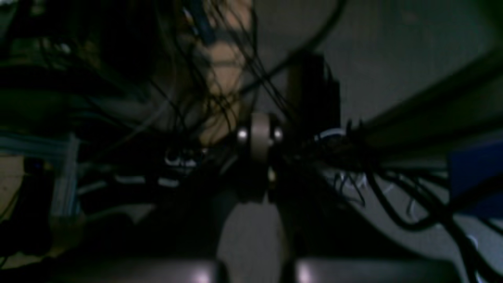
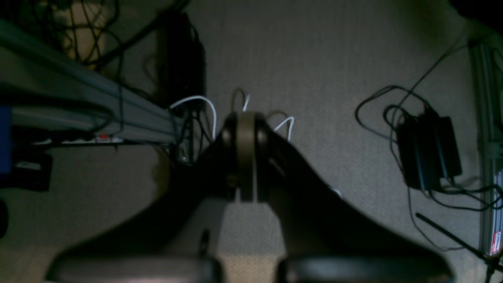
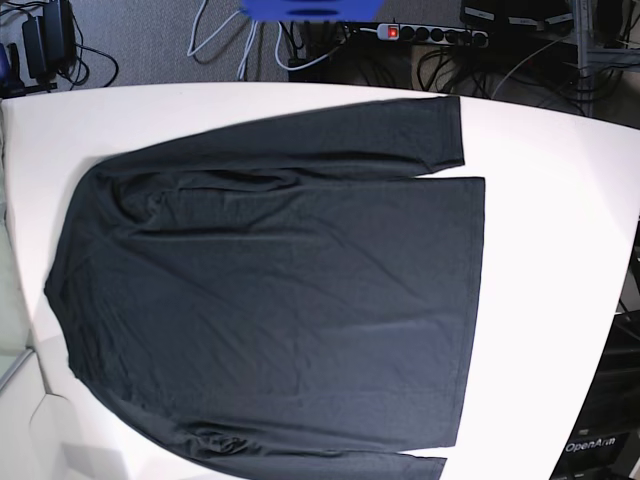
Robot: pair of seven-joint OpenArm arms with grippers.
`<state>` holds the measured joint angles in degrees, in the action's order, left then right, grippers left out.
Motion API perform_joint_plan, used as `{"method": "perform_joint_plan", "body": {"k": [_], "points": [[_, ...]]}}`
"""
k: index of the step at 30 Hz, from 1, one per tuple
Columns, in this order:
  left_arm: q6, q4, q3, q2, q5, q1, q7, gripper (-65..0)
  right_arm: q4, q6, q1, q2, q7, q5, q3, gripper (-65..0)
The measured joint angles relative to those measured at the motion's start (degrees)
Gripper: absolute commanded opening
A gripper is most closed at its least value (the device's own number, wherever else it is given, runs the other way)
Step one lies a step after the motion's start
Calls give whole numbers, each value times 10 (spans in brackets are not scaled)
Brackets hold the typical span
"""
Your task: Fold the T-shirt properly
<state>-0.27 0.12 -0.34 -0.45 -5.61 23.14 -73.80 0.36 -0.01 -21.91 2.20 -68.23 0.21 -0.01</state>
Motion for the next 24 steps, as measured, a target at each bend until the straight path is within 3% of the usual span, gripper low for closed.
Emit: {"method": "perform_joint_plan", "body": {"k": [12, 17, 21, 24], "points": [[-4, 4, 1, -36, 3, 2, 2, -650, 0, 0, -2, 0, -13, 0, 0, -650], [-4, 13, 2, -34, 6, 15, 3, -650, 0, 0, -1, 0, -15, 0, 0, -650], [-41, 99, 0, -35, -7, 52, 2, -650, 2, 0, 3, 0, -15, 0, 0, -650], [-47, 193, 0, -35, -29, 92, 4, -650, 3, 0, 3, 0, -24, 0, 0, -650]]}}
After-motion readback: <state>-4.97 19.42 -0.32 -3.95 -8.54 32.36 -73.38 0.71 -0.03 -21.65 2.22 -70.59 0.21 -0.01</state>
